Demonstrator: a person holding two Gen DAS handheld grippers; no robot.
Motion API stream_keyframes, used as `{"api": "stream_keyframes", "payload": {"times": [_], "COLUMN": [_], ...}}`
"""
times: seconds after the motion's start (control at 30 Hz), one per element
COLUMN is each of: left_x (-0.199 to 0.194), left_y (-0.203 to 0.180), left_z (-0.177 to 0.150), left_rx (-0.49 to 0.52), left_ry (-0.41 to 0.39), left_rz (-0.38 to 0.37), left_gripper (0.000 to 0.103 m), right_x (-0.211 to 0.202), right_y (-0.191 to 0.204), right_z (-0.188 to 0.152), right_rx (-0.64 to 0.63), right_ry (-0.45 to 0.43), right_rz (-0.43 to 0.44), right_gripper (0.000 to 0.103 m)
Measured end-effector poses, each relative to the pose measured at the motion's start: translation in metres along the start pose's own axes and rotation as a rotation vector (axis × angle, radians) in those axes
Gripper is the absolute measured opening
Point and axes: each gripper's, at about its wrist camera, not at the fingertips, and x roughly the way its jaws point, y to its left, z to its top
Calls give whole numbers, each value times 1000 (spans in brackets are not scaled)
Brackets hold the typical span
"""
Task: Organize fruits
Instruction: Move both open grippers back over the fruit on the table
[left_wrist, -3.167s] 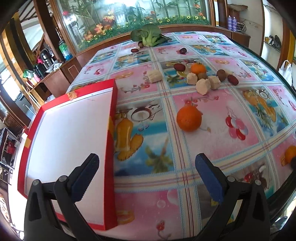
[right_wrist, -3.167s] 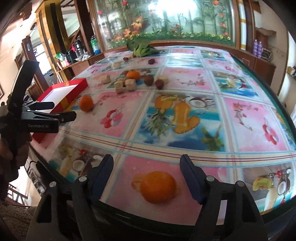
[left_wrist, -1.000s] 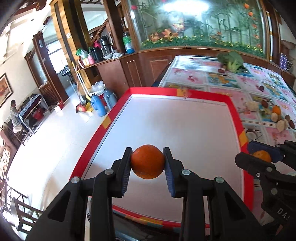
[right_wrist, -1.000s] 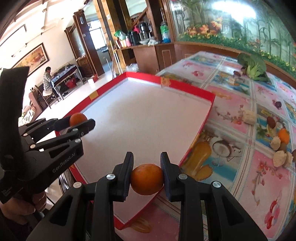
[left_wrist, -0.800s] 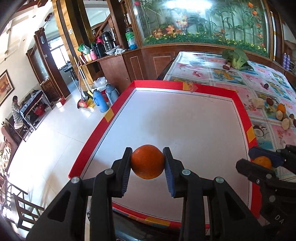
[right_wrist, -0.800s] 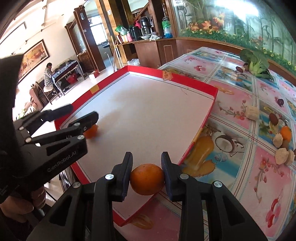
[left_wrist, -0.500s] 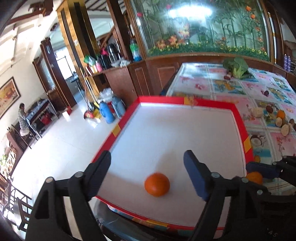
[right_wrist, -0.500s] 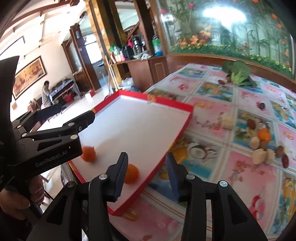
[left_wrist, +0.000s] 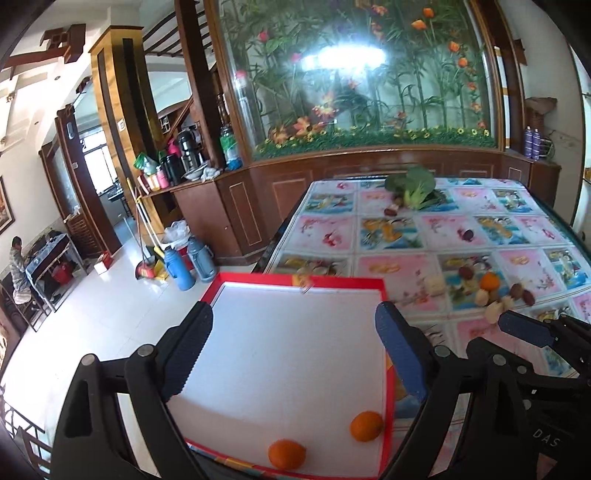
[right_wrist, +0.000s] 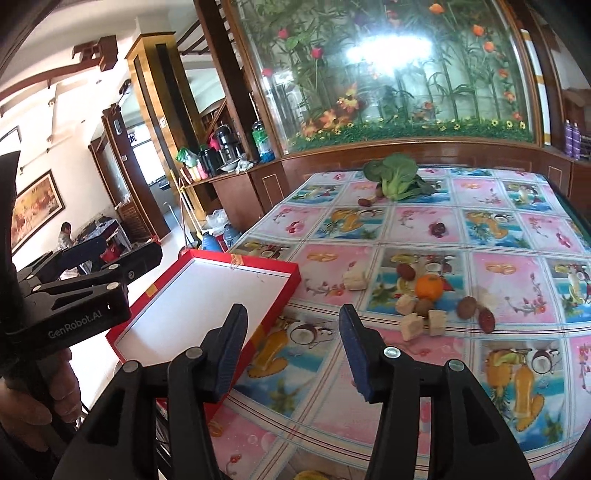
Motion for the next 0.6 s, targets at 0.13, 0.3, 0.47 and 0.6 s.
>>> {"api": "stream_keyframes", "payload": {"times": [0.13,0.3,0.47,0.6], "left_x": [-8,-8,-6,-4], "left_y": [-10,-22,-30,-41], "left_z": [7,6,8,10], "left_rx": [13,36,47,70], "left_ry": [-15,-6,0,4], "left_rz": [-5,0,1,-5], "left_gripper": [90,90,90,90], "right_x": [-7,-12,-17,-23], "right_y": [-8,-21,-35,-45], "right_z": [-2,-3,-3,-3], "right_rx": [10,27,55,73], "right_ry": [-8,-20,-26,-38], "right_rz": [-4,-11,-17,-26], "right_gripper": [51,51,51,51]}}
